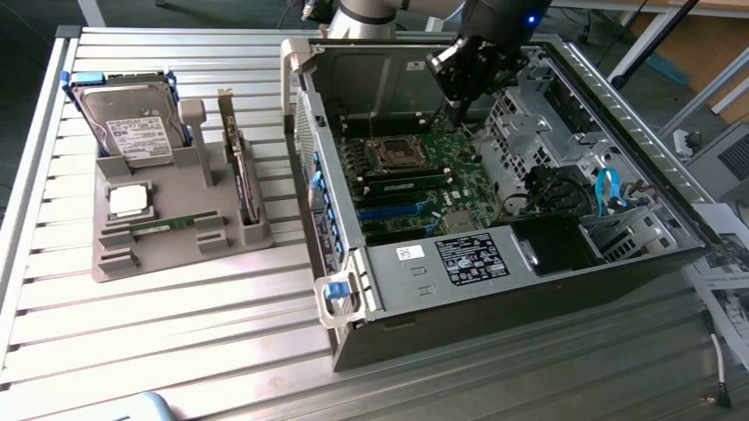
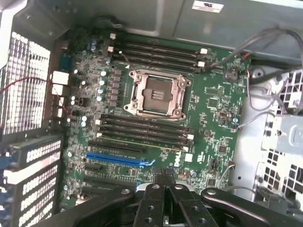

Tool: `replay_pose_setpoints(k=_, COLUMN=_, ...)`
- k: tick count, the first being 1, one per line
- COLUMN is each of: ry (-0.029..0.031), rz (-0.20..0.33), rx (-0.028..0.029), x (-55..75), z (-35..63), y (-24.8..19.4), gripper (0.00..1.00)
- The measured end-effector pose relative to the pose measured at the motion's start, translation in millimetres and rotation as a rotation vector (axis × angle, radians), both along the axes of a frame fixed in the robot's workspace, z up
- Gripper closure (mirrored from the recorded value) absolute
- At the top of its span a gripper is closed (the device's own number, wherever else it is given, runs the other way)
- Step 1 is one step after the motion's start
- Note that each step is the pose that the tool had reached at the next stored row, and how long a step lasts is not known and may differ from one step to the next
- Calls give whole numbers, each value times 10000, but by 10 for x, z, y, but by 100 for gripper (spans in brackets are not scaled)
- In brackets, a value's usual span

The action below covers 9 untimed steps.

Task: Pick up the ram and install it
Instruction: 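Press down the ram until it locks into place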

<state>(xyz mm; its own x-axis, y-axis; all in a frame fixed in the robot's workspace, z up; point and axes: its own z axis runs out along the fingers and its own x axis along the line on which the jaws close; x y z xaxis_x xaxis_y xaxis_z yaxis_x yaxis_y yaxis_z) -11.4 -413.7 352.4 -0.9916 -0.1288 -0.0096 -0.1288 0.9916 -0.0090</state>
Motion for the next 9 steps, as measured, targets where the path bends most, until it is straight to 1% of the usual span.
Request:
replay_pose_setpoints(k=2, ry=0, rz=-187, rx=1, x=0, z=0, y=0, gripper=89)
replay_pose_setpoints(k=9, ry=0, rz=-215, rx=1, x=0, z=0, y=0, gripper=89)
